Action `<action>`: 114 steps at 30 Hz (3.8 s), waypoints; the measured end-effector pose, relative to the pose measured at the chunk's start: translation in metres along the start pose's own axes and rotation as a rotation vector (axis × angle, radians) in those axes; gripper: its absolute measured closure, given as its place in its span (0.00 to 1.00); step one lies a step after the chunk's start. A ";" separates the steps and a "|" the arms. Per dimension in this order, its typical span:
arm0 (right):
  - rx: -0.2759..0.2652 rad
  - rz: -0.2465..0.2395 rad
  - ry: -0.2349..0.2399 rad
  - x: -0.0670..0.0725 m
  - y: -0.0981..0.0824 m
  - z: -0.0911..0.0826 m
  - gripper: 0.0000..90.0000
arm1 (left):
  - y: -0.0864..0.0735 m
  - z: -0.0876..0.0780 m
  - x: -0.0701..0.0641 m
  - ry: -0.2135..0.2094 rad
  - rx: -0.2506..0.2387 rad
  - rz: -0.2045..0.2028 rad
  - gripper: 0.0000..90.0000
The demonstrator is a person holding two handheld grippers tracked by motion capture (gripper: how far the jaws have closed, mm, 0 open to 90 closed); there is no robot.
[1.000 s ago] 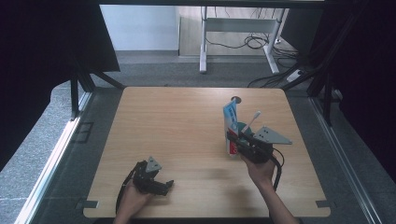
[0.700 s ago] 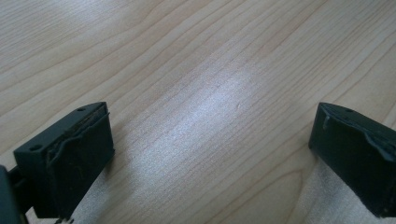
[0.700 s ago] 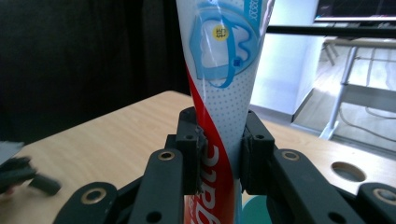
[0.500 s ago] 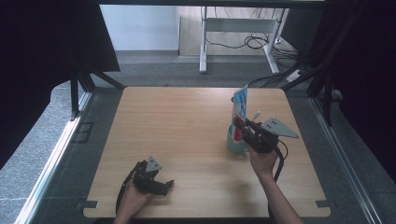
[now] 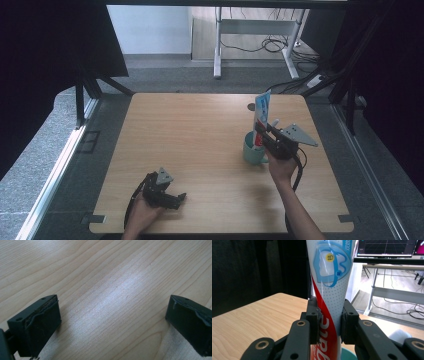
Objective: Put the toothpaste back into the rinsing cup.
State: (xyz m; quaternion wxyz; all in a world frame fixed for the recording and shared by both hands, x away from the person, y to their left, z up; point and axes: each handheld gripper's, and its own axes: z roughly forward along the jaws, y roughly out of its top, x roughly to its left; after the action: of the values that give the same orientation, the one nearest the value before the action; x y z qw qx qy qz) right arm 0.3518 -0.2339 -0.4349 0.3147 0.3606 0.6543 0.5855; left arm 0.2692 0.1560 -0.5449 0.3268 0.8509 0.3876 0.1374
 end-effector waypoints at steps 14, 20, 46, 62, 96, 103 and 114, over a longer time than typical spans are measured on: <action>0.042 0.006 -0.024 -0.004 -0.030 0.008 0.81 | 0.000 0.000 0.000 0.000 0.000 -0.006 0.00; 0.062 0.005 -0.024 -0.002 -0.041 0.009 0.81 | 0.000 0.000 -0.001 0.000 -0.001 -0.007 0.00; 0.176 0.010 -0.008 -0.004 -0.066 0.014 0.79 | 0.000 0.001 -0.001 -0.003 -0.003 -0.005 0.00; 0.224 0.000 0.029 -0.005 -0.061 0.017 0.74 | 0.000 0.001 -0.001 -0.004 -0.002 -0.005 0.00; 0.285 -0.019 0.027 -0.010 -0.046 0.012 0.44 | 0.000 0.001 0.000 -0.006 0.001 -0.005 0.00; 0.299 -0.043 0.032 -0.009 -0.042 0.010 0.39 | 0.000 0.001 0.000 -0.005 -0.001 -0.005 0.00; 0.341 -0.078 0.031 -0.003 -0.033 0.003 0.30 | 0.001 0.001 0.000 -0.006 0.000 -0.003 0.00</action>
State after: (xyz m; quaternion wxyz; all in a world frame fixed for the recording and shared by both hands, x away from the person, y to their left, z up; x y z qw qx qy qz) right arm 0.3530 -0.2367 -0.4677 0.2613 0.3741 0.7625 0.4587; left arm 0.2697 0.1553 -0.5450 0.3279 0.8508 0.3881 0.1344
